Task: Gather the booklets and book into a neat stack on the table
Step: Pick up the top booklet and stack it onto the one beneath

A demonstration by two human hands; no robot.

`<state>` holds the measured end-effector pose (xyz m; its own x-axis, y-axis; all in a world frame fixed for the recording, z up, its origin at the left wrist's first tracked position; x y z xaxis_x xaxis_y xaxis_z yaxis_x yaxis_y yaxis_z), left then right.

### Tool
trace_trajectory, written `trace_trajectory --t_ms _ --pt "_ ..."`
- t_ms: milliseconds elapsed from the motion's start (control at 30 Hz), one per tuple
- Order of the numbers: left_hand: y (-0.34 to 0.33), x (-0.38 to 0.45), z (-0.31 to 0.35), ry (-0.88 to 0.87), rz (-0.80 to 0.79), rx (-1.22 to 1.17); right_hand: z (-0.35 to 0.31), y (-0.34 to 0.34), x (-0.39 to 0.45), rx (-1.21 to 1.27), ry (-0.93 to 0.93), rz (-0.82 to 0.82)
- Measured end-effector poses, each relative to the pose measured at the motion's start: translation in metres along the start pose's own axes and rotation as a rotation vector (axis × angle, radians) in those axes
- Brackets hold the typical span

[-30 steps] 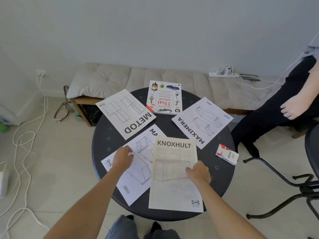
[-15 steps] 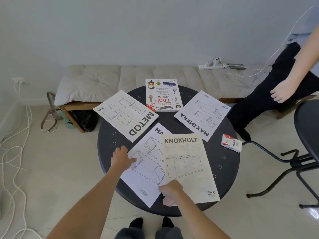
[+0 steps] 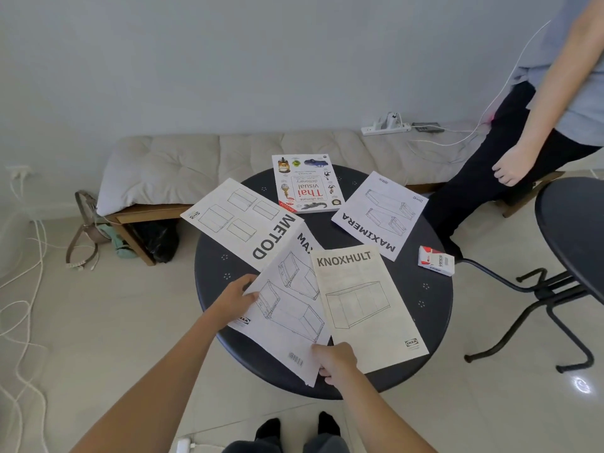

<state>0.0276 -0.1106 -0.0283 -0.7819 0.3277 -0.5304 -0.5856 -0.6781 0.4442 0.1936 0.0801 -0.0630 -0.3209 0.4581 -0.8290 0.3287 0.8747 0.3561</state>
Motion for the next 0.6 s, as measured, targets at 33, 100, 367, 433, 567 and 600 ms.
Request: trace_trajectory --t_ms 33,100,367,433,567,600 --pt "0.005 -0.004 0.002 -0.008 0.002 -0.019 -0.002 0.0 -0.002 0.035 -0.001 -0.006" --pt "0.014 -0.012 0.001 -0.008 0.013 -0.058 -0.005 -0.005 -0.003 0.192 -0.024 -0.089" --pt "0.052 -0.043 -0.045 0.107 0.134 -0.309 -0.048 -0.037 -0.018 0.345 0.072 -0.34" --pt "0.051 -0.051 -0.049 0.168 0.12 -0.433 -0.063 -0.033 -0.019 0.243 0.153 -0.296" --pt "0.038 -0.049 -0.045 0.214 0.123 -0.521 -0.091 -0.011 -0.014 0.097 0.294 -0.221" --pt "0.034 -0.047 -0.041 0.217 0.142 -0.546 -0.097 -0.003 -0.011 0.076 0.312 -0.208"
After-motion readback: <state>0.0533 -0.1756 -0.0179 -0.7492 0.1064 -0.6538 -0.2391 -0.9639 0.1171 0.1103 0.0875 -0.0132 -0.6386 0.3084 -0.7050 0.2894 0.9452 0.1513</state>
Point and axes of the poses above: each hand's wrist, its own x-axis towards the middle knuckle, its own y-axis out of the back of the hand, z = x × y, the point moved 5 cm from there along x, towards the middle knuckle, and after that the axes turned 6 degrees about x, right-handed, at the moved point
